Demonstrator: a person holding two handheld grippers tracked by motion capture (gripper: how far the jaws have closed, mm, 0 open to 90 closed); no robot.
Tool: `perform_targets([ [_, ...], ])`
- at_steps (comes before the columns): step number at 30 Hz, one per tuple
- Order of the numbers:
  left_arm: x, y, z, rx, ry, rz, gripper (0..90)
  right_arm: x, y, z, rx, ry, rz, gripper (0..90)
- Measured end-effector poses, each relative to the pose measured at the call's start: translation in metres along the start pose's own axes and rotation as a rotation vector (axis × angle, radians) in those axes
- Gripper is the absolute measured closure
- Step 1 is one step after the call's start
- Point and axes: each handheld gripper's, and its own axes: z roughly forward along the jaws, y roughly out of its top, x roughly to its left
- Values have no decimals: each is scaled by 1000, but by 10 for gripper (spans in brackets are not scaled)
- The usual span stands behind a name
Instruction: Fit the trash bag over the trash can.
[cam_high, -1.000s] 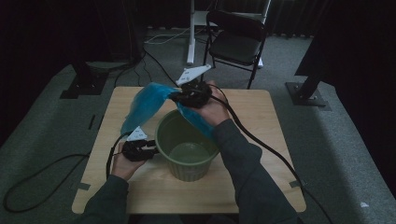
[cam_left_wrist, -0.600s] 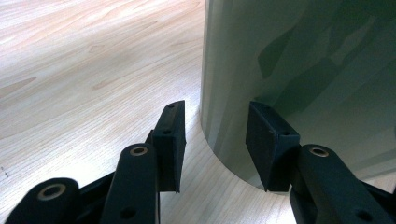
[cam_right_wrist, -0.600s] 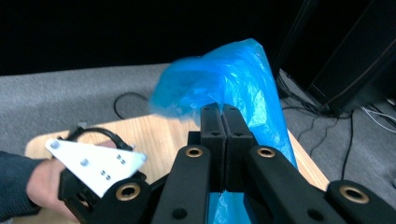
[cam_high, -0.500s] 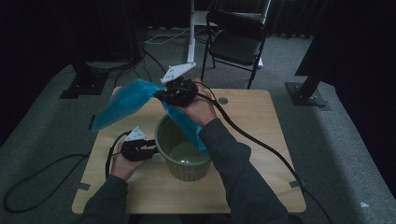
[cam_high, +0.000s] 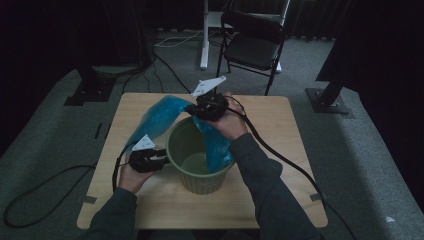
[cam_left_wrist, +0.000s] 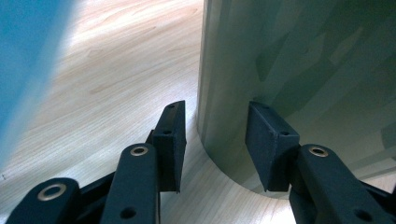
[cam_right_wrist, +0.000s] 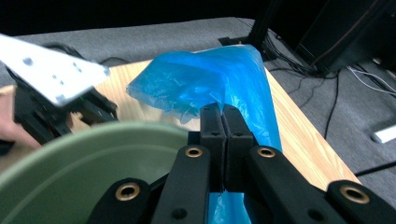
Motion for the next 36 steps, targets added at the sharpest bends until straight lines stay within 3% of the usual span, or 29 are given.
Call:
perform_targets([
  [4,0,1,-3,-15,18,-9,580,-5,-14,-7,-8,1,35,893],
  [11,3,3,-13,-69,68,-31,570,-3,-29,-17,-12,8,44,893],
  [26,9,13,-35,-170,269,-80,470,1,-35,-16,-21,45,50,893],
  [29,8,20,-32,-173,307,-62,450,1,-35,-17,-22,55,50,893],
  [33,3,28,-21,-158,388,-20,429,1,-35,-17,-21,66,49,893],
  [36,4,34,-16,-161,411,-38,494,0,-35,-17,-23,74,54,893],
])
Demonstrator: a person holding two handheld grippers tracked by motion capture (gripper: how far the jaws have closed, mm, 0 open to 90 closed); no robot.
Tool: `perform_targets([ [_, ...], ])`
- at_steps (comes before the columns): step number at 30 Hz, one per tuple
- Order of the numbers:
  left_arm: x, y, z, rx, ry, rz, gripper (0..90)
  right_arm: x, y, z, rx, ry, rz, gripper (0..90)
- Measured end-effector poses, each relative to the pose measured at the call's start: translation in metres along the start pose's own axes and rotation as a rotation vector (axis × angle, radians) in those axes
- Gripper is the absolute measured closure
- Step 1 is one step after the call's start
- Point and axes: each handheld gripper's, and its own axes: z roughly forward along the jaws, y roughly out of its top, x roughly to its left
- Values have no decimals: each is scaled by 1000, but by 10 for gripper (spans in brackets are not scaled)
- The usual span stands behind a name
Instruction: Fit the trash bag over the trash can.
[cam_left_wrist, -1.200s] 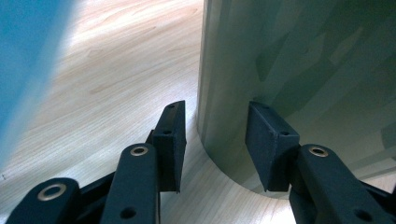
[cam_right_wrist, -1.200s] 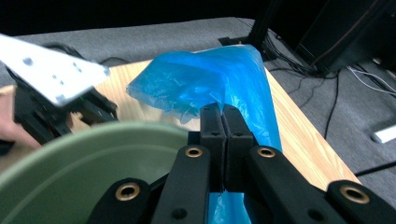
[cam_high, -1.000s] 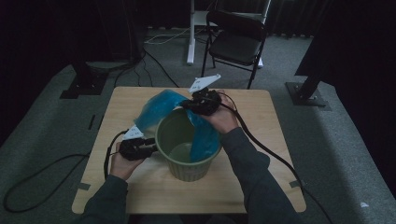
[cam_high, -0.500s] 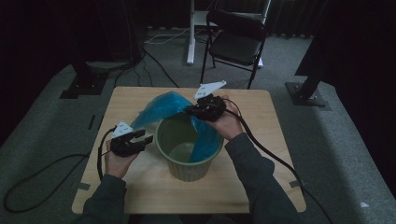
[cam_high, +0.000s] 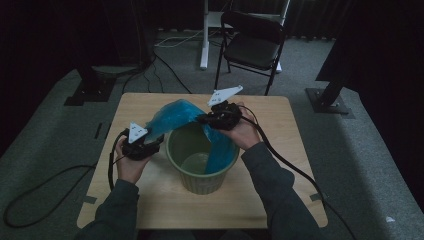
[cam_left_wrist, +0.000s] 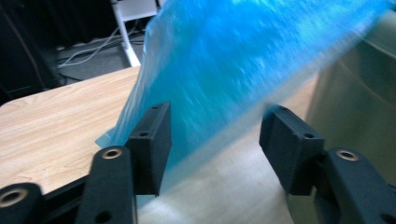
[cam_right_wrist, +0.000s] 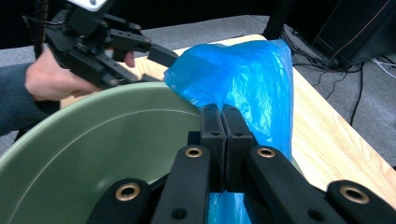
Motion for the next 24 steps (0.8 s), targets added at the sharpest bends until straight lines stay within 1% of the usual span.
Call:
perform_targets([
  [1,0,2,1,2,6,-7,557,0,0,0,1,3,0,893],
  [3,3,6,0,-12,-11,-46,695,0,0,0,13,6,-6,893],
  [4,3,8,-1,-20,-14,-57,761,1,-1,1,20,9,-10,893],
  [5,4,11,-3,-30,-20,-64,808,1,-2,2,32,7,-13,893],
  [7,4,16,-6,-50,-43,-74,861,2,-4,4,62,2,-28,892],
  [10,2,23,-13,-82,-59,-69,886,2,-8,7,82,0,-34,892],
  [11,2,23,-13,-82,-59,-69,889,2,-8,7,82,0,-34,892],
  [12,0,26,-17,-96,-69,-54,889,3,-10,7,82,3,-32,892],
  [14,-3,31,-21,-109,-78,-38,892,3,-14,8,92,7,-29,886],
  [15,-4,33,-22,-115,-84,-29,892,3,-16,8,92,7,-24,865],
  [18,-9,39,-26,-126,-92,2,892,2,-16,8,80,-1,-18,720],
  [19,-10,40,-26,-129,-92,8,892,2,-16,7,75,3,-18,689],
  [22,-13,45,-29,-139,-97,30,892,4,-12,6,67,-8,-33,608],
  [24,-16,48,-31,-144,-103,41,892,6,-8,6,61,-23,-47,580],
])
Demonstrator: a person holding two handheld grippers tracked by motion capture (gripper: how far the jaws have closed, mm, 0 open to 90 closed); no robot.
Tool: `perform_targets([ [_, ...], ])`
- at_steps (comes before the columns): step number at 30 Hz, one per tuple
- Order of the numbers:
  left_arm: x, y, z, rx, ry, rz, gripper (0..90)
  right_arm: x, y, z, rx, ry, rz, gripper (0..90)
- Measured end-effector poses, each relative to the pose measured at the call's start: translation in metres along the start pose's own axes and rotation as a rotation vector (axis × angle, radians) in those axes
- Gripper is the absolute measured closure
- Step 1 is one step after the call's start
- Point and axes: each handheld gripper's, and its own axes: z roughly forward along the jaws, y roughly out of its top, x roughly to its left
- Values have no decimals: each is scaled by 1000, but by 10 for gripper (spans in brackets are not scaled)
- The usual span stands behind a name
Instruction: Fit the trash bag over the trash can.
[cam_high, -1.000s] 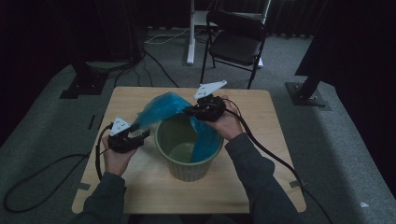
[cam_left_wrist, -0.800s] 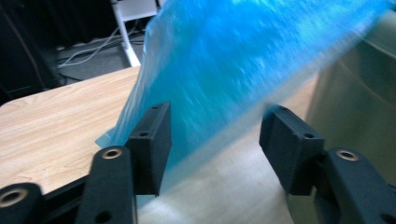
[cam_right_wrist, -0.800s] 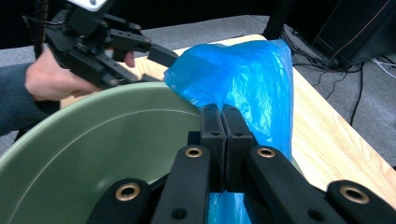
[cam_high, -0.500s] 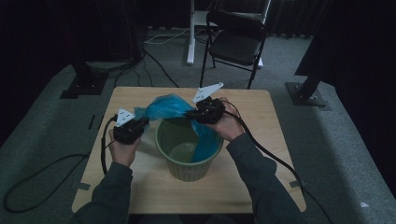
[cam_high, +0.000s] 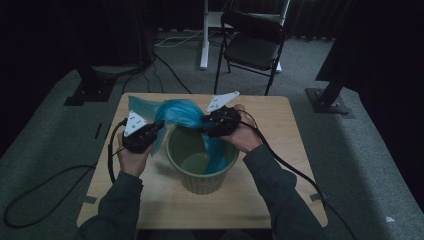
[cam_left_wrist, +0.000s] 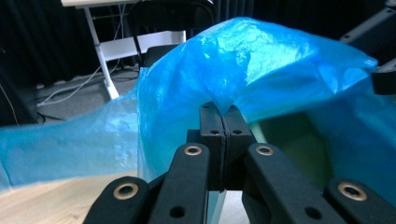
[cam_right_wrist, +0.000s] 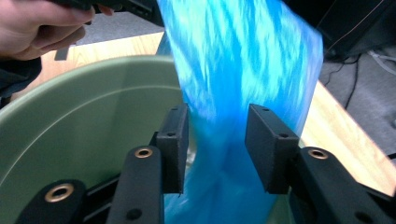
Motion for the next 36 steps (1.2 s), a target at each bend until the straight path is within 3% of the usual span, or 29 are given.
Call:
perform_targets([
  [10,-11,10,-4,-15,-24,52,892,11,20,3,-74,10,-20,513],
  [16,-20,14,-9,-27,-29,82,891,19,28,10,-68,10,-39,495],
  [19,-23,15,-12,-42,-39,90,873,22,27,13,-38,2,-60,721],
  [22,-22,16,-19,-59,-29,84,769,24,25,14,9,0,-77,855],
  [26,-14,17,-31,-67,-13,73,685,30,21,12,46,-26,-118,890],
  [32,2,25,-43,-109,11,5,671,39,21,10,58,-32,-164,895],
  [36,6,29,-45,-116,20,-7,663,41,20,10,59,-36,-171,896],
])
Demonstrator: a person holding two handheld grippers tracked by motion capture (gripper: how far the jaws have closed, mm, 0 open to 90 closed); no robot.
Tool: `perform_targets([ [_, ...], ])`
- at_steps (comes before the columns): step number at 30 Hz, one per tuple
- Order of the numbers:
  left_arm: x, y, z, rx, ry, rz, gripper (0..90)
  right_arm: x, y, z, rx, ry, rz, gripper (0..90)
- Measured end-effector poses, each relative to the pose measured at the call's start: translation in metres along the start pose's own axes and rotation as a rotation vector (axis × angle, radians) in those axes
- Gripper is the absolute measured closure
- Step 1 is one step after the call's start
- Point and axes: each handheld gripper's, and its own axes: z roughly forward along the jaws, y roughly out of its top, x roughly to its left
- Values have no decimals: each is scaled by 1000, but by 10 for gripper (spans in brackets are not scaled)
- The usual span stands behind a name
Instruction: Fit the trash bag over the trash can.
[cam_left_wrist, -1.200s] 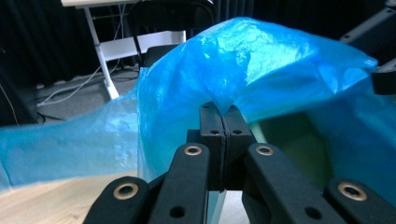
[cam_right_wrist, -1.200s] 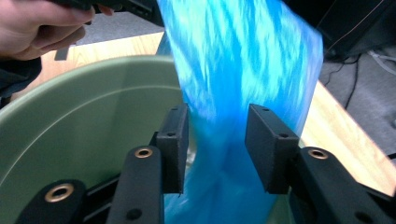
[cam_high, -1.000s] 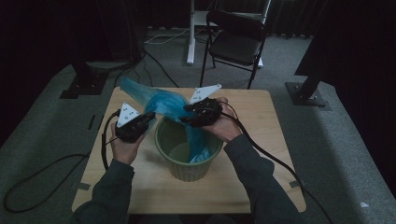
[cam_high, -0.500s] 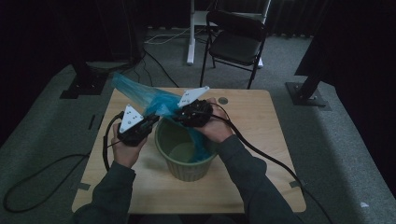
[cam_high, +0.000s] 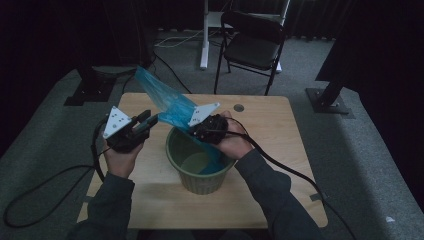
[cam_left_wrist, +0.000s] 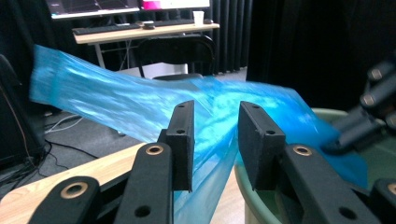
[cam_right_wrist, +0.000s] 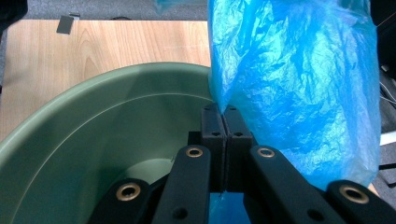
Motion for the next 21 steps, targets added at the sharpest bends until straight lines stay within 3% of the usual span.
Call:
perform_targets([
  [5,7,10,6,16,21,-17,645,5,-1,3,-2,5,-11,896],
  [14,5,12,27,65,-23,-45,611,3,-11,1,-26,10,12,897],
  [21,3,15,31,67,-21,-46,599,3,-12,-3,-40,9,6,897],
])
